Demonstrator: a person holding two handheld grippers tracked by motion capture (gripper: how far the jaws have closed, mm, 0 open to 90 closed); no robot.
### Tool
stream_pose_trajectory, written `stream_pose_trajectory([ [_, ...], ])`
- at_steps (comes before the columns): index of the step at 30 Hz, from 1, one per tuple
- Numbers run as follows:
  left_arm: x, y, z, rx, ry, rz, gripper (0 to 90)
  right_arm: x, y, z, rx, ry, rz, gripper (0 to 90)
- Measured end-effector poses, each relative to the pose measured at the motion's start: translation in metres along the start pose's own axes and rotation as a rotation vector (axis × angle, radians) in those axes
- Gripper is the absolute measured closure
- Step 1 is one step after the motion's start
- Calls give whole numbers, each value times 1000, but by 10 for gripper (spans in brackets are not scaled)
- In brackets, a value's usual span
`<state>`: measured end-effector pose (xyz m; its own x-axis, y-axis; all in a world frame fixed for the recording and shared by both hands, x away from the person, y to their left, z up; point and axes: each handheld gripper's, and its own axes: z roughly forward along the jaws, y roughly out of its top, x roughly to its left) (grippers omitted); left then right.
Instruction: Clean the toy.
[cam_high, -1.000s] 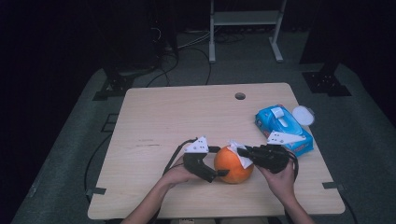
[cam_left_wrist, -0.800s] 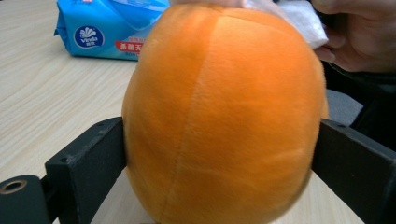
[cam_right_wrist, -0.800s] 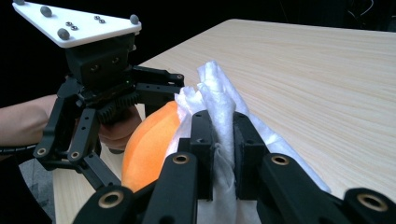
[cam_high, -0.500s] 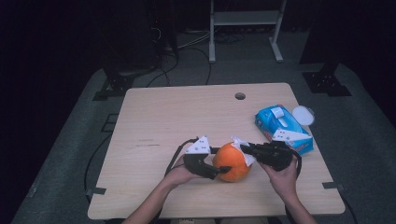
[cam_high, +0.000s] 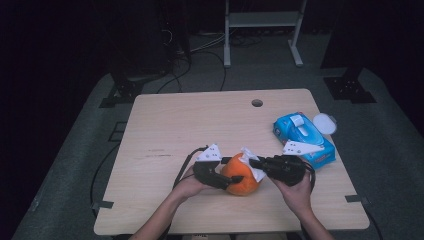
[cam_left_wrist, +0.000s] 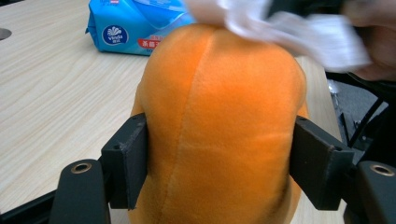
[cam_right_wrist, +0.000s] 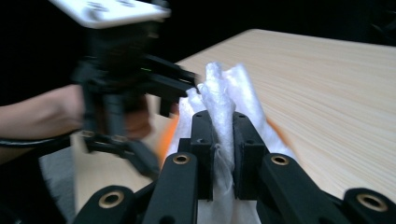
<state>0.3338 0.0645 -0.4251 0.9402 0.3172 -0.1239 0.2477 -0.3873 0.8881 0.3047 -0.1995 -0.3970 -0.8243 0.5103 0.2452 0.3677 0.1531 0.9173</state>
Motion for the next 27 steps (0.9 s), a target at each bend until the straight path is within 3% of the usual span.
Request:
stream_pose_trajectory([
  [2, -1, 0, 1, -1, 1, -3, 279, 5, 1, 2, 4, 13, -21, 800],
  [3, -2, 0, 2, 2, -2, 5, 280, 15, 4, 7, 33, 5, -79, 799],
  [5, -4, -1, 2, 11, -13, 16, 287, 19, 4, 10, 49, -8, -107, 800],
  [10, -7, -2, 2, 18, -27, 32, 297, 14, 3, 8, 40, -30, -101, 802],
  [11, -9, -2, 3, 20, -28, 48, 297, 11, 3, 6, 37, -58, -109, 803],
  [14, -9, -2, 3, 22, -30, 58, 296, 7, 3, 4, 36, -70, -99, 803],
  [19, -10, -3, 3, 19, -36, 72, 294, -5, -1, -3, 43, -130, -67, 801],
  [23, -12, -4, 5, 15, -32, 80, 289, -5, -2, -6, 47, -130, -59, 804],
  [27, -16, -3, 8, 9, -25, 95, 283, 6, 2, -2, 42, -86, -91, 804],
])
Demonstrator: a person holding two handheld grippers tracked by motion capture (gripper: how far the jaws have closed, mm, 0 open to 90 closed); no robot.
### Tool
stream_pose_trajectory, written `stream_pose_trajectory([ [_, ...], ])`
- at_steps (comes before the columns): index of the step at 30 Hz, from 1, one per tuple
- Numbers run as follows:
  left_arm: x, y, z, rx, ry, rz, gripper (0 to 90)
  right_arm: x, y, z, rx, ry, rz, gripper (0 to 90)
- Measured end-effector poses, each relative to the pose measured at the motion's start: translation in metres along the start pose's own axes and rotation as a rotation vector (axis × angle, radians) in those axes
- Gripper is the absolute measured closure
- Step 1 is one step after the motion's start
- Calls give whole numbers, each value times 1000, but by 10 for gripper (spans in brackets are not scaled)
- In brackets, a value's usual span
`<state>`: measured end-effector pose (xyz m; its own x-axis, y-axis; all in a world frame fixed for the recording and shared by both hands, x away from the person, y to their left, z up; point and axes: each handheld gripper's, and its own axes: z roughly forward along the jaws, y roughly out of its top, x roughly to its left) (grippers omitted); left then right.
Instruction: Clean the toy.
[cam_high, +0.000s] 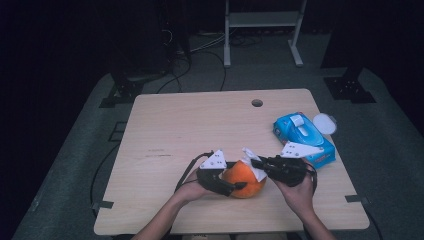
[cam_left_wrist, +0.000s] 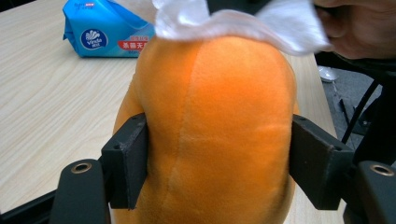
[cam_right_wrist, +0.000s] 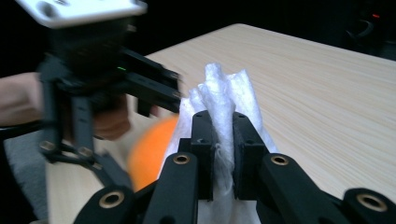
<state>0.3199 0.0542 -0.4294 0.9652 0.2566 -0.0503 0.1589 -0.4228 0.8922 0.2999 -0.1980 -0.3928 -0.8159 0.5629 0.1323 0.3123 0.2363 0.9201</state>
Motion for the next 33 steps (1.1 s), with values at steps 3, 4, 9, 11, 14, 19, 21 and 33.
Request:
stream_pose_trajectory([
  [3, -7, 3, 4, 16, 6, 45, 282, 16, 7, 10, 31, 42, -52, 804],
  [4, -12, 4, 6, 27, 12, 68, 281, 19, 8, 12, 40, 40, -65, 804],
  [9, -14, 5, 7, 20, 9, 77, 281, 15, 9, 12, 54, 7, -54, 805],
  [11, -16, 5, 8, 22, 4, 91, 281, 13, 9, 11, 54, -6, -44, 805],
  [14, -17, 5, 9, 28, 2, 110, 281, 1, 6, 7, 57, -38, -24, 805],
  [19, -13, 4, 6, 25, -3, 92, 281, -9, 1, 1, 56, -54, 12, 805],
  [21, -10, 3, 4, 21, -3, 76, 281, -14, -2, -2, 53, -52, 39, 805],
  [33, 15, -6, -8, -22, 34, -94, 269, -14, -6, -8, 28, -14, 77, 806],
])
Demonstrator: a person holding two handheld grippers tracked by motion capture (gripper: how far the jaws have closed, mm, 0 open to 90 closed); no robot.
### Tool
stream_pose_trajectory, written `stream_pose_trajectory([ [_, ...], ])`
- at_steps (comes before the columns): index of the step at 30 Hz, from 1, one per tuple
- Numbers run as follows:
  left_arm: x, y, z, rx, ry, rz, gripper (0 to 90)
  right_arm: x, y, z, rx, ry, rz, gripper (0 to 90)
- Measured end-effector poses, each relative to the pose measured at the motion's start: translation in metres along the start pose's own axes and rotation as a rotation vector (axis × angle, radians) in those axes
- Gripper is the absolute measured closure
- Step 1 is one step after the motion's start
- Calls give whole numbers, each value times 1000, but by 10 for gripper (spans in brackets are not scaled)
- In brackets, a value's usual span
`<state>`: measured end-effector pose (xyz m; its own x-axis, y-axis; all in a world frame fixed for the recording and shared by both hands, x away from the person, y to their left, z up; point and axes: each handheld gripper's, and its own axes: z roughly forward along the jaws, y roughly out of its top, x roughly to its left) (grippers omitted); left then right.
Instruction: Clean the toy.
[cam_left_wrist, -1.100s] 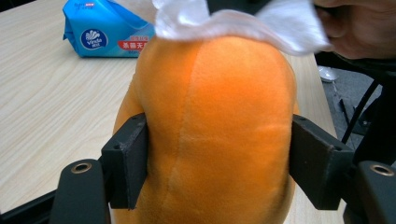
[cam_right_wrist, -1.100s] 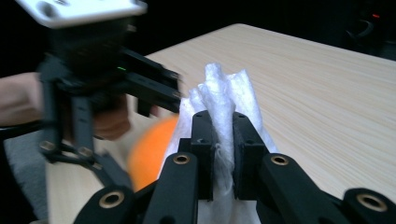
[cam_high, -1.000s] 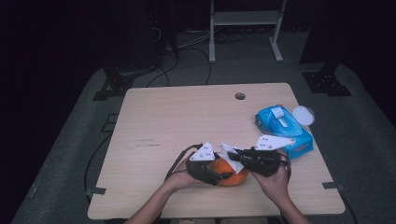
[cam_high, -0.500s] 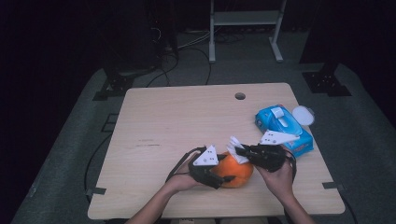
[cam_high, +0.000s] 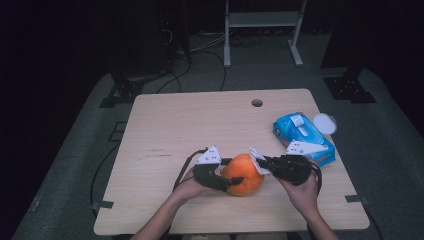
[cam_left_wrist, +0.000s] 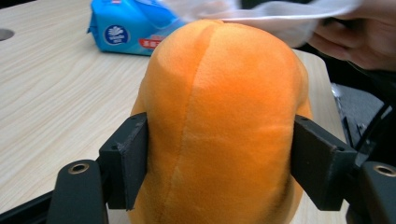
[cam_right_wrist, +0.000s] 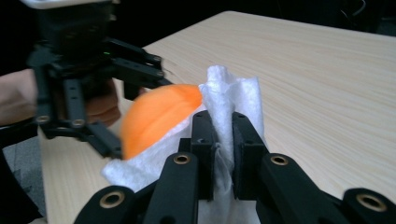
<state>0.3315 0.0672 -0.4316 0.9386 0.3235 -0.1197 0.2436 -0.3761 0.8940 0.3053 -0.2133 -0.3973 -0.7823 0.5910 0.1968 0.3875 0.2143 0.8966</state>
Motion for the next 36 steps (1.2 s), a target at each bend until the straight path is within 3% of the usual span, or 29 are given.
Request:
stream_pose_trajectory([
  [3, 0, 0, 2, -14, 13, -25, 267, 8, 3, 1, -4, 17, -23, 806],
  [6, -3, 1, 4, -7, 15, -16, 263, 13, 4, 3, -4, 29, -43, 805],
  [7, -8, 2, 6, -2, 13, 14, 262, 18, 6, 6, 3, 33, -64, 805],
  [8, -8, 2, 6, -2, 13, 14, 262, 18, 6, 6, 3, 33, -64, 805],
  [10, -16, 4, 9, 13, 16, 77, 262, 24, 8, 9, 10, 40, -89, 806],
  [11, -16, 4, 9, 13, 16, 77, 262, 24, 8, 9, 10, 40, -89, 806],
  [12, -21, 5, 10, 28, 17, 121, 263, 24, 9, 11, 15, 42, -95, 806],
  [13, -23, 5, 11, 29, 16, 140, 263, 24, 9, 11, 15, 43, -98, 806],
  [14, -23, 5, 11, 29, 16, 140, 264, 24, 9, 11, 15, 43, -98, 806],
  [18, -35, 6, 15, 52, -1, 224, 264, 19, 11, 10, 19, 29, -83, 806],
  [21, -37, 7, 16, 57, -9, 247, 264, 13, 9, 9, 20, 21, -70, 807],
  [24, -35, 7, 15, 58, -23, 242, 266, 7, 7, 7, 19, 17, -55, 806],
  [28, -28, 5, 11, 51, -21, 212, 268, -9, 0, 2, 10, -3, 15, 806],
  [35, -1, 0, 0, 1, 5, 16, 267, -19, -7, 0, 21, -26, 51, 806],
  [36, -1, 0, 0, 1, 5, 16, 267, -19, -7, 0, 19, -24, 57, 806],
])
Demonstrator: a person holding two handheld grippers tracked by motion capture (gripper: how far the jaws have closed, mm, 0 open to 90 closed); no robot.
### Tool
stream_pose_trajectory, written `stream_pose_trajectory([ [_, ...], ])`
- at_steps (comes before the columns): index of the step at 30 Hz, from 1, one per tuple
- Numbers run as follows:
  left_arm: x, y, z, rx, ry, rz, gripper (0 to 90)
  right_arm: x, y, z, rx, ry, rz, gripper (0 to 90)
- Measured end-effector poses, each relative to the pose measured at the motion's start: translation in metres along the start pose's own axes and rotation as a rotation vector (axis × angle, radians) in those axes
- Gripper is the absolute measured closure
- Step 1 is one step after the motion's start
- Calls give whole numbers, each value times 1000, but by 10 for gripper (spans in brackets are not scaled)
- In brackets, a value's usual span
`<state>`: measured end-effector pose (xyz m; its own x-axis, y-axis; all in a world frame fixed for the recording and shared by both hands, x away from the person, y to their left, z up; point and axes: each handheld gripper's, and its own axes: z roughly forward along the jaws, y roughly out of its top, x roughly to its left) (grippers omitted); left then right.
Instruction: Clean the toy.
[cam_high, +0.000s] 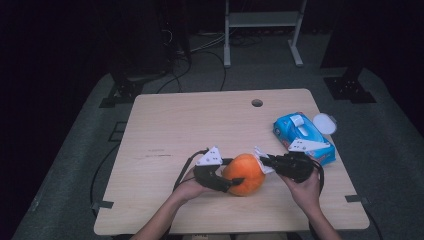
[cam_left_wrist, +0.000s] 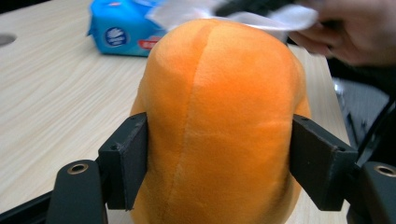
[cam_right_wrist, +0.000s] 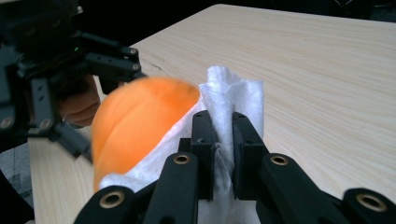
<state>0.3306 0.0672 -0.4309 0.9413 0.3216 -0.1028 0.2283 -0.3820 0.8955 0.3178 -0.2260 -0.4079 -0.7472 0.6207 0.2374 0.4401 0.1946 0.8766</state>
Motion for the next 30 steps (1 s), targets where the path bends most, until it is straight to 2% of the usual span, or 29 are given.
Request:
stream_pose_trajectory([
  [1, 4, -2, -1, -12, 3, -36, 267, 1, 0, 0, 0, 2, 3, 806],
  [6, 2, 0, 0, -7, 18, -41, 266, 8, 2, 1, -1, 0, -26, 806],
  [7, 3, 0, 1, -13, 26, -62, 266, 11, 3, 0, -11, 8, -32, 806],
  [8, 3, 0, 1, -13, 26, -62, 266, 11, 3, 0, -11, 8, -32, 806],
  [10, 3, 0, 2, -20, 33, -87, 266, 14, 5, -1, -23, 21, -37, 806],
  [11, 3, 1, 3, -22, 37, -93, 263, 19, 7, -1, -25, 32, -55, 806],
  [15, -6, 4, 8, 3, 39, -45, 249, 31, 10, 3, -19, 53, -99, 805],
  [16, -6, 4, 8, 3, 39, -45, 247, 35, 11, 4, -15, 52, -115, 805],
  [17, -13, 6, 11, 10, 42, -21, 247, 38, 12, 5, -12, 52, -134, 805],
  [18, -13, 6, 11, 10, 42, -21, 245, 38, 12, 5, -12, 52, -134, 805],
  [19, -19, 6, 14, 17, 47, 15, 245, 44, 13, 8, -4, 53, -168, 805],
  [21, -21, 6, 15, 16, 56, 29, 246, 46, 13, 10, 1, 48, -184, 806],
  [24, -20, 6, 15, 7, 52, 22, 263, 44, 14, 8, -1, 33, -180, 806],
  [25, -18, 5, 15, -7, 37, 10, 263, 42, 15, 7, -1, 28, -179, 806],
  [27, -16, 3, 14, -16, 17, 21, 257, 38, 15, 6, 1, 6, -181, 806],
  [30, -14, 2, 13, -26, 3, 40, 197, 33, 14, 4, -3, 9, -167, 806],
])
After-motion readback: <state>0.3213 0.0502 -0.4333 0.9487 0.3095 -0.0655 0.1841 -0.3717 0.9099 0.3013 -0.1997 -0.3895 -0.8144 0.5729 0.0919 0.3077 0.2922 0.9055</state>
